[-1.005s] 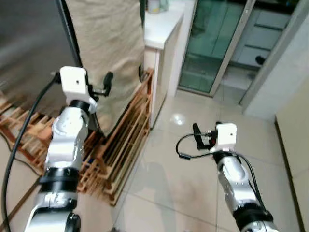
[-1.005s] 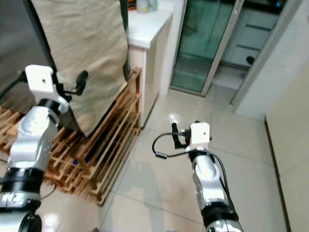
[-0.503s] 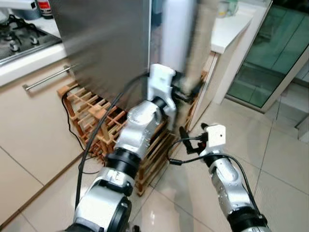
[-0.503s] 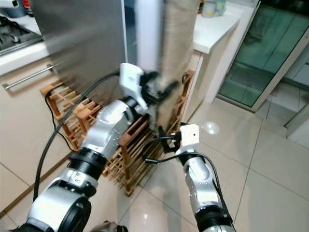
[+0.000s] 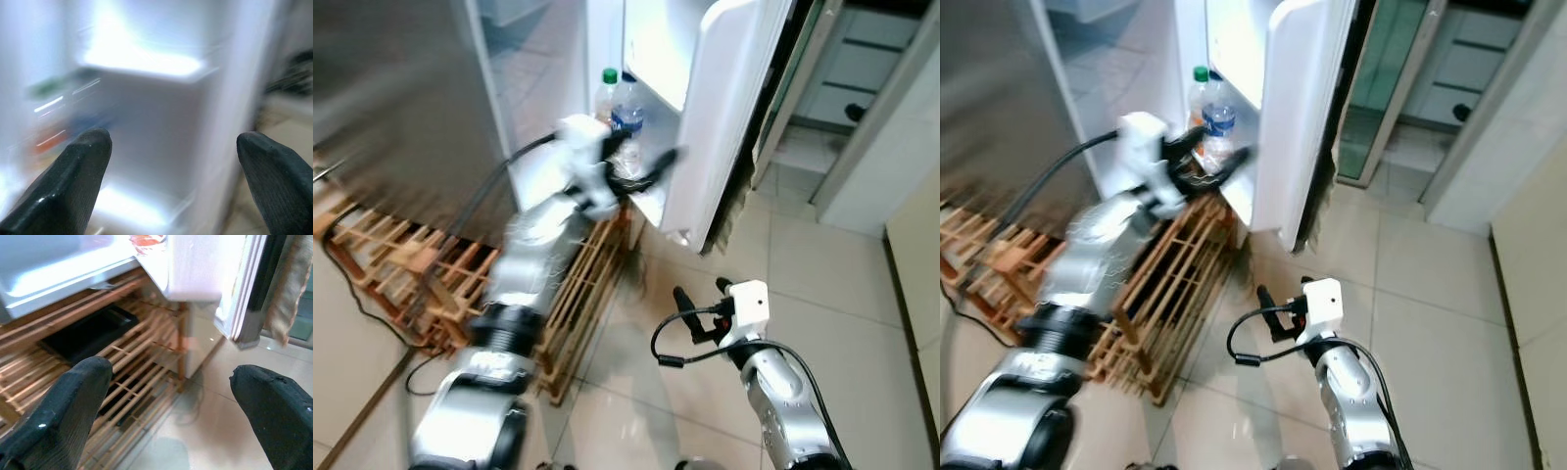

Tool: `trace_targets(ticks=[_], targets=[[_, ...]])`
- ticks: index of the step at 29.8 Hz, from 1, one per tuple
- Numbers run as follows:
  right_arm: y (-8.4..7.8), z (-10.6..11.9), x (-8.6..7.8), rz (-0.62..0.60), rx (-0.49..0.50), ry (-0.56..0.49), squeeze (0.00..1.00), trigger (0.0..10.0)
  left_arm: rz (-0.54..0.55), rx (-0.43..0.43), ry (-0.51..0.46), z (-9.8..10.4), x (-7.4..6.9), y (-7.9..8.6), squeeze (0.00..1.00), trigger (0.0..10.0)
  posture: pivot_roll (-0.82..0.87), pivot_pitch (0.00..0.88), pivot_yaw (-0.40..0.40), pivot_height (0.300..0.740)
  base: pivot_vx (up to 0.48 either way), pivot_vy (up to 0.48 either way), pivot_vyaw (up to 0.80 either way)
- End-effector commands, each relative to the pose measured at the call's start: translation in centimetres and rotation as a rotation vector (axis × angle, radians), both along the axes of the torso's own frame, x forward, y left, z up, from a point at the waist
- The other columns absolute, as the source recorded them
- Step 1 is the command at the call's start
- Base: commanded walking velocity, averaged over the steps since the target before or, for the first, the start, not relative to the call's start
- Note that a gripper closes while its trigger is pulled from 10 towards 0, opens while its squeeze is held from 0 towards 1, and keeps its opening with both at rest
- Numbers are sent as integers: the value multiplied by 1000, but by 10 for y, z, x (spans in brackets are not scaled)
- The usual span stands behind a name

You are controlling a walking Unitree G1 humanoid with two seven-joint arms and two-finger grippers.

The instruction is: Restocking fridge

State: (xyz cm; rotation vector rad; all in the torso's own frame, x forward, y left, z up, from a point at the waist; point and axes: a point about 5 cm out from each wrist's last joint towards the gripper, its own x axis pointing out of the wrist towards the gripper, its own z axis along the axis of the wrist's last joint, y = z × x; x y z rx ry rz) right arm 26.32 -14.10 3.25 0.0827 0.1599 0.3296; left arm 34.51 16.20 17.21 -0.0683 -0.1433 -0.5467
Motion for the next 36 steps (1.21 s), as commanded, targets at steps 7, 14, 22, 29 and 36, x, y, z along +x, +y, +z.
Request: trace_targets(ticks=[7, 14, 22, 29, 36], targets=[[-3, 12, 24, -42, 32, -13, 0, 10000, 77, 77, 21, -6, -42, 77, 0, 10000, -47, 0, -44, 740, 0, 0, 92], [2, 20, 39, -43, 20, -26, 0, 10000, 339, 9, 88, -33, -72, 103, 0, 10000, -22, 0, -70, 740, 0, 0, 543], [-4, 22, 47, -217, 85, -19, 0, 10000, 468, 49, 117, -49, -59, 22, 0, 10000, -64, 0, -52, 740, 0, 0, 465], [17, 37, 57, -157, 134, -63, 0, 10000, 510, 115, 132, -57, -45, 22, 0, 10000, -101, 0, -33, 740, 0, 37, 463], [13, 42, 63, -173, 135, -81, 0, 10000, 573, 146, 147, -59, -32, 27, 0, 10000, -137, 0, 6, 740, 0, 477, 448]])
